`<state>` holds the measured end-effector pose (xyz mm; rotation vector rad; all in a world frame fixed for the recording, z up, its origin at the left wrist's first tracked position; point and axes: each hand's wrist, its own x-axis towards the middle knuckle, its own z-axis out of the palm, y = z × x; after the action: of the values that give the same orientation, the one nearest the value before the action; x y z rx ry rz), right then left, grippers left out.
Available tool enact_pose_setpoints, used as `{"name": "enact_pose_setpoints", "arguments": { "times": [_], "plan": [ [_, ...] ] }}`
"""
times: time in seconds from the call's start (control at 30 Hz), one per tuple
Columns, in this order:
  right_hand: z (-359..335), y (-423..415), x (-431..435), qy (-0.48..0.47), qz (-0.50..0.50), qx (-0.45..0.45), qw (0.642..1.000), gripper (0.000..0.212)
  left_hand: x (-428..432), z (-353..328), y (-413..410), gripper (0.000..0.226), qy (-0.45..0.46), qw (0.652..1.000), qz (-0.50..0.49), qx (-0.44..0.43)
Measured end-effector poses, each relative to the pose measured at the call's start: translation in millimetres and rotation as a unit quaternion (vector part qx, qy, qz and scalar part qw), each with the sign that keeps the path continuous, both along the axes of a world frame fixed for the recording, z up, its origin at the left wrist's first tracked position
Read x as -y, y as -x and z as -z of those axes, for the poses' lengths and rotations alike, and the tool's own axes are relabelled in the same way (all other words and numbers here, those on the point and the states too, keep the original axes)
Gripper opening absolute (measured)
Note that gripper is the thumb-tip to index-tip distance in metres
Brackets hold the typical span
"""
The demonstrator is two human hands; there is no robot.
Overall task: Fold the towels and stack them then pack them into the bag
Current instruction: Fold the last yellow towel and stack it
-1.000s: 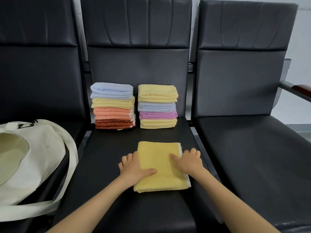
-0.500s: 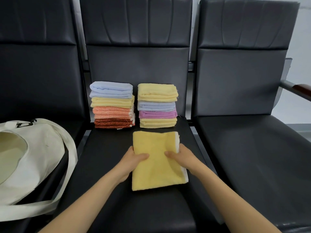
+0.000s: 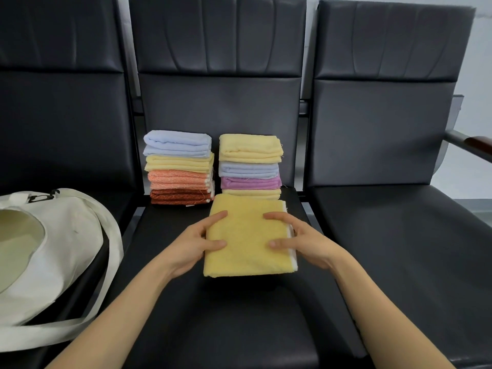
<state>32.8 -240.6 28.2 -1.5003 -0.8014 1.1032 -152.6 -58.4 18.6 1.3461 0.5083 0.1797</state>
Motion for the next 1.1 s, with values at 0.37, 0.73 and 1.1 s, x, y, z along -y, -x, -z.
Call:
{"name": "enact_pose_setpoints", "arguments": {
  "times": [0.37,0.73,1.1],
  "plan": [
    [1.0,7.1,-5.2,0.026,0.092,0.246,0.965,0.083,15.4,1.5,-6.1,0.087,-0.349,0.934,-0.067,-0.026],
    [3.3,16.9,-11.3,-0.010,0.167,0.403,0.900,0.052,16.6,0.1,-4.9,0.075,-0.462,0.880,-0.101,-0.035],
    [2.8,10.3,-10.3,0.015,0.155,0.448,0.880,0.040,1.0,-5.5,-1.4,0.049,-0.466,0.880,-0.065,-0.055]
  ]
}}
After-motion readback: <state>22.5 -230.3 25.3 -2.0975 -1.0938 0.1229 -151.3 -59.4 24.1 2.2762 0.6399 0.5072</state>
